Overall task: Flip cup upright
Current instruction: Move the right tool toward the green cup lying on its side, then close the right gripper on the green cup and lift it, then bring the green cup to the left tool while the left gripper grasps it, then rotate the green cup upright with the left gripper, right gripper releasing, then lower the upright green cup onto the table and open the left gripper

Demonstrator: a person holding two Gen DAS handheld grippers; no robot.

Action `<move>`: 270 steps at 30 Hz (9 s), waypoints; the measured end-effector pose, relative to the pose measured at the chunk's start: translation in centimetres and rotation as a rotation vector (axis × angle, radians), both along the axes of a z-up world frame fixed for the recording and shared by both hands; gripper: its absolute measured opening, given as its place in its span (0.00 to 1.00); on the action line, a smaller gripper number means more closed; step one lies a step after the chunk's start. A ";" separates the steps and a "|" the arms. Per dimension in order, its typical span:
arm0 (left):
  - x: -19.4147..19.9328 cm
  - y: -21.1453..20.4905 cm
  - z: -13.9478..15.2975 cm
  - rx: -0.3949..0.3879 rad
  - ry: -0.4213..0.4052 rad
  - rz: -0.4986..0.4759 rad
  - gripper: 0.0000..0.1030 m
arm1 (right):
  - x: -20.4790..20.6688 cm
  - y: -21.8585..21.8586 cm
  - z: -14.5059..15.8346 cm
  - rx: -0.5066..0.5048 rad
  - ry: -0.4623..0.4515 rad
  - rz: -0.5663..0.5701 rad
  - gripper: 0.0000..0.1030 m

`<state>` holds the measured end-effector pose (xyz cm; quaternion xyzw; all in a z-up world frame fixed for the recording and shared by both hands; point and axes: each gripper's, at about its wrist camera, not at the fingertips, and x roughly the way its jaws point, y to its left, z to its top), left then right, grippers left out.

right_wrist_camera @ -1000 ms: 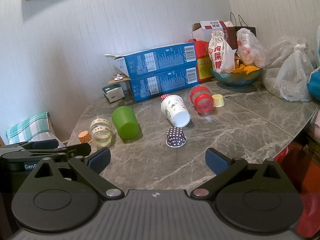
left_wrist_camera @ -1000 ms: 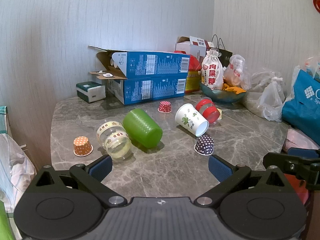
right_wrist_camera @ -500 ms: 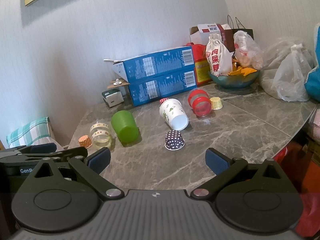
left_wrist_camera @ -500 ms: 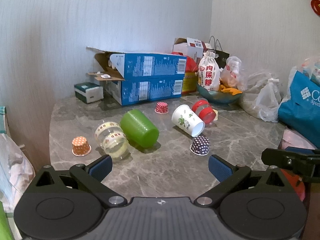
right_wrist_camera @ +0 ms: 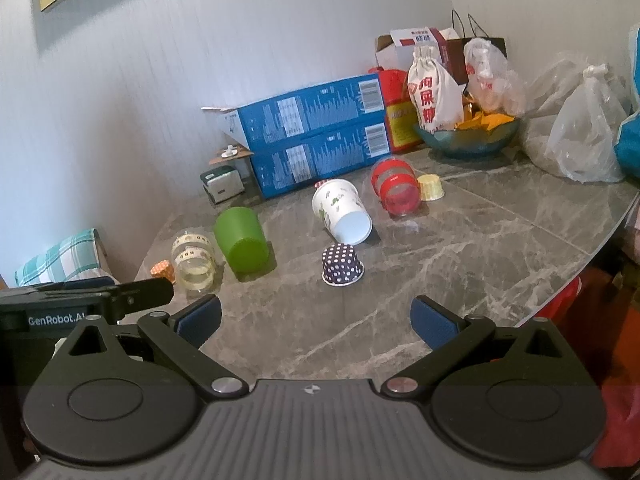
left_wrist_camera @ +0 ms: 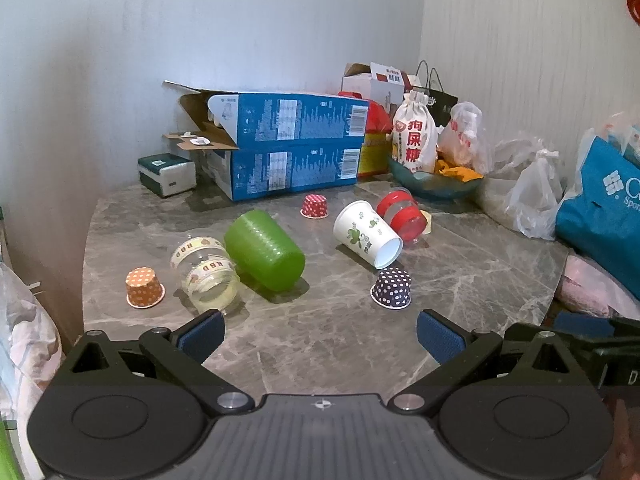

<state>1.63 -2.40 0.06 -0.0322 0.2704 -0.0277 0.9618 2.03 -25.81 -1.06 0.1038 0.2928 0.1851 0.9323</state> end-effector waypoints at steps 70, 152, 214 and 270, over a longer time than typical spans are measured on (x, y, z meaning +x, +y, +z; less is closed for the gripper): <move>-2.3 14.2 -3.7 -0.250 0.090 0.191 1.00 | 11.1 10.4 2.3 -0.263 0.301 0.239 0.65; 9.5 0.4 -6.0 -0.443 0.623 0.097 0.78 | 4.9 4.8 -4.2 -0.084 0.435 0.397 0.70; 0.7 -9.2 -8.9 0.295 -0.284 0.206 0.75 | -4.1 -9.1 -7.5 0.342 0.103 0.065 0.91; -10.6 1.3 3.5 -0.025 -0.009 -0.010 1.00 | -7.9 -0.6 4.1 -0.079 -0.111 0.114 0.99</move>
